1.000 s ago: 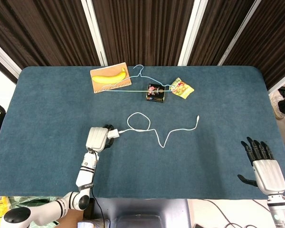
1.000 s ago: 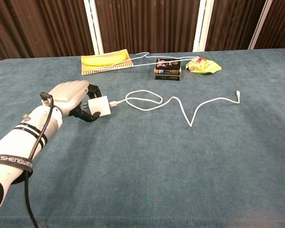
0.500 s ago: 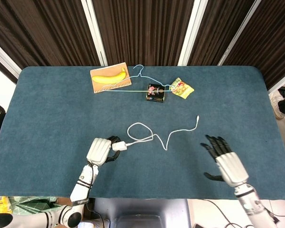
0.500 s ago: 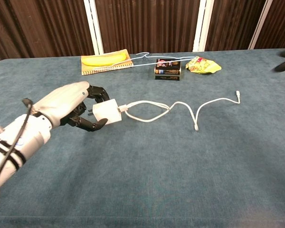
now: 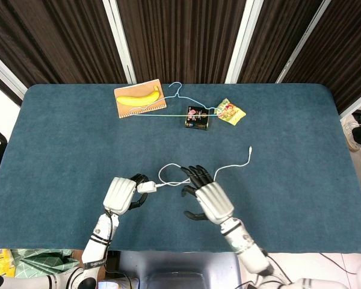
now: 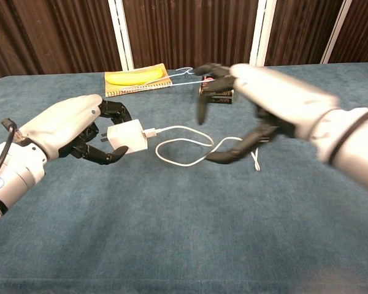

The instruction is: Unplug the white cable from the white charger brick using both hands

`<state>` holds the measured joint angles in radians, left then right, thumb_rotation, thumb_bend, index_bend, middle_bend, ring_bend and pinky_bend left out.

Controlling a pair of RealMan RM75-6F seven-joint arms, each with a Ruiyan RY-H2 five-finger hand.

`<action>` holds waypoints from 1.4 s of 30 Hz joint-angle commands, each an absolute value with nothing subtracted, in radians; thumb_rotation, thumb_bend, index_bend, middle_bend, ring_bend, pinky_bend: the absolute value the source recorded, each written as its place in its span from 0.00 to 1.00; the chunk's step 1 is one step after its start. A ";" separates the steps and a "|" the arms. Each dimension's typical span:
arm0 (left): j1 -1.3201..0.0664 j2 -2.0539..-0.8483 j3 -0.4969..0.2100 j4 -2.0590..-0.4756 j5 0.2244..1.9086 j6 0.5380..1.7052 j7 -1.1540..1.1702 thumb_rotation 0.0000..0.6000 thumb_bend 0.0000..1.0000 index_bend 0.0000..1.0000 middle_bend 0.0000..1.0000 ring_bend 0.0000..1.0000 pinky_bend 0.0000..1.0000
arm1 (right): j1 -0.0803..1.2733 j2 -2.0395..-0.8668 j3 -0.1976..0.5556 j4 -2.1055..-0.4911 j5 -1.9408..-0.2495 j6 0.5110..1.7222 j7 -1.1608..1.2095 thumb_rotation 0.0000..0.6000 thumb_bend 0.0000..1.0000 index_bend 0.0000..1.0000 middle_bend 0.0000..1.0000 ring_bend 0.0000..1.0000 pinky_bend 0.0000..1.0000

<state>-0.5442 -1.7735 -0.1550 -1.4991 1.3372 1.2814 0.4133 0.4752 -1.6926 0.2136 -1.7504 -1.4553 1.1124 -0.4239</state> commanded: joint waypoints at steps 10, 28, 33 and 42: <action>-0.534 -1.743 -0.152 -1.521 1.349 1.290 0.424 1.00 0.63 0.73 0.81 1.00 1.00 | 0.606 -1.905 0.309 -1.564 -1.345 1.131 -0.528 1.00 0.35 0.62 0.16 0.00 0.00; -0.527 -1.738 -0.143 -1.527 1.383 1.305 0.431 1.00 0.62 0.73 0.81 1.00 1.00 | 0.694 -1.963 0.353 -1.517 -1.201 1.122 -0.596 1.00 0.40 0.63 0.16 0.00 0.00; -0.526 -1.741 -0.143 -1.532 1.385 1.305 0.432 1.00 0.62 0.73 0.81 1.00 1.00 | 0.712 -1.976 0.361 -1.512 -1.171 1.123 -0.598 1.00 0.40 0.63 0.16 0.00 0.00; -0.523 -1.746 -0.141 -1.533 1.392 1.308 0.429 1.00 0.63 0.73 0.81 1.00 1.00 | 0.741 -2.003 0.361 -1.503 -1.150 1.137 -0.605 1.00 0.43 0.65 0.17 0.00 0.00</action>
<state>-0.5229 -1.7463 -0.1414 -1.5332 1.3920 1.3076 0.4285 0.7399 -2.0020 0.3616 -1.5035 -1.1510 1.1359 -0.6041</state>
